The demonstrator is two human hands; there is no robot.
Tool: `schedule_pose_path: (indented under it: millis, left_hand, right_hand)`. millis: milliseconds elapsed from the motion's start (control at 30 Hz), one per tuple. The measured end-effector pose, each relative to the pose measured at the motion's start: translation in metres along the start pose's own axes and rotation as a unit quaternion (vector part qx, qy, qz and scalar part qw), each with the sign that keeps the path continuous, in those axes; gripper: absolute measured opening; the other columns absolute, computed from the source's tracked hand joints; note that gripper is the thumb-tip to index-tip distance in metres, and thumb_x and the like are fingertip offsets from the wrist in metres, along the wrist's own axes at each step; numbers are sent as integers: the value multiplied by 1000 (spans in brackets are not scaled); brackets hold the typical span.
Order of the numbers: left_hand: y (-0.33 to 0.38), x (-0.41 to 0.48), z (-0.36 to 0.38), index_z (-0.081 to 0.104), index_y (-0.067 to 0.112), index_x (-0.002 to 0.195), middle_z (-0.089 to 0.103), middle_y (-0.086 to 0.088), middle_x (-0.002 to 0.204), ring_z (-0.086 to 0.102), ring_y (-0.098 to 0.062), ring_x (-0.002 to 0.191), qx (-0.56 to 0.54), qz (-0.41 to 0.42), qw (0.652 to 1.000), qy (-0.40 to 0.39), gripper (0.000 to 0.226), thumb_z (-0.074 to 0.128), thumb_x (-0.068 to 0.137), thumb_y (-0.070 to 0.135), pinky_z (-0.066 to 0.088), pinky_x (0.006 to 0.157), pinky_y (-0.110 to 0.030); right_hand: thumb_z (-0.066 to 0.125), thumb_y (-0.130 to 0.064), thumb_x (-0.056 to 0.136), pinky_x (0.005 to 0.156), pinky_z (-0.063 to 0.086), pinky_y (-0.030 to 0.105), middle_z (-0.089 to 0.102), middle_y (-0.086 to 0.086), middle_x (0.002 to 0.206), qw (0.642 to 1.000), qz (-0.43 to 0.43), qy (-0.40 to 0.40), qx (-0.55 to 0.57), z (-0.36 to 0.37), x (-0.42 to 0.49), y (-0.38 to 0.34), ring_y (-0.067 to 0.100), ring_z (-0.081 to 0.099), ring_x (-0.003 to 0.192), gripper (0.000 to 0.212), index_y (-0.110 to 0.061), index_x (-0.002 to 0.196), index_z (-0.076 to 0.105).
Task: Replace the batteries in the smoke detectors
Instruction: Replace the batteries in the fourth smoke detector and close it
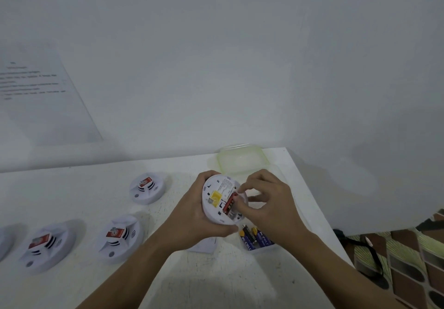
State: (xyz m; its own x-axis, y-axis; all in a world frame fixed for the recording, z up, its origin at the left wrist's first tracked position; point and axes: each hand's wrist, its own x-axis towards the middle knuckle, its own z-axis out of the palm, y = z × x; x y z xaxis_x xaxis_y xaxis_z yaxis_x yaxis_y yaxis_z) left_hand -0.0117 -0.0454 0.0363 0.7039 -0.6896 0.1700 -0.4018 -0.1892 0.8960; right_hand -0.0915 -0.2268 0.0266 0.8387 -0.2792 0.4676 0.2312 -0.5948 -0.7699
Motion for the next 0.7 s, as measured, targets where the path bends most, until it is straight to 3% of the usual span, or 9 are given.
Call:
schedule_pose_path:
  millis: [167,267,467,700]
  left_hand:
    - [-1,3,-5,44,29,131,61,18,116,65,-11,111,-13,8,1000,18,88,94,63,3,61,86,-34]
    - [-2,5,-4,44,29,131,61,16,117,64,-13,112,-14,11,1000,18,89,94,63,4,61,87,-36]
    - [-6,6,-1,43,26,134,60,6,121,63,-23,114,-20,9,1000,19,89,94,63,7,60,87,-45]
    - [-10,5,-1,43,26,132,61,2,120,64,-27,112,-21,-1,1000,10,89,94,62,9,60,84,-50]
  right_hand:
    - [87,-18,74,67,62,26,64,-8,97,996,65,-10,60,0,1,-1,13,65,96,23,-17,94,75]
    - [84,-14,78,67,63,31,63,-8,98,991,86,-16,96,2,2,-5,12,66,99,19,-17,96,76]
    - [83,-18,78,65,60,21,65,-3,97,988,118,-5,96,8,4,-6,6,66,96,16,-15,92,76]
    - [77,-24,85,74,62,33,59,-4,97,989,134,-22,50,17,6,-5,11,63,100,17,-13,88,65]
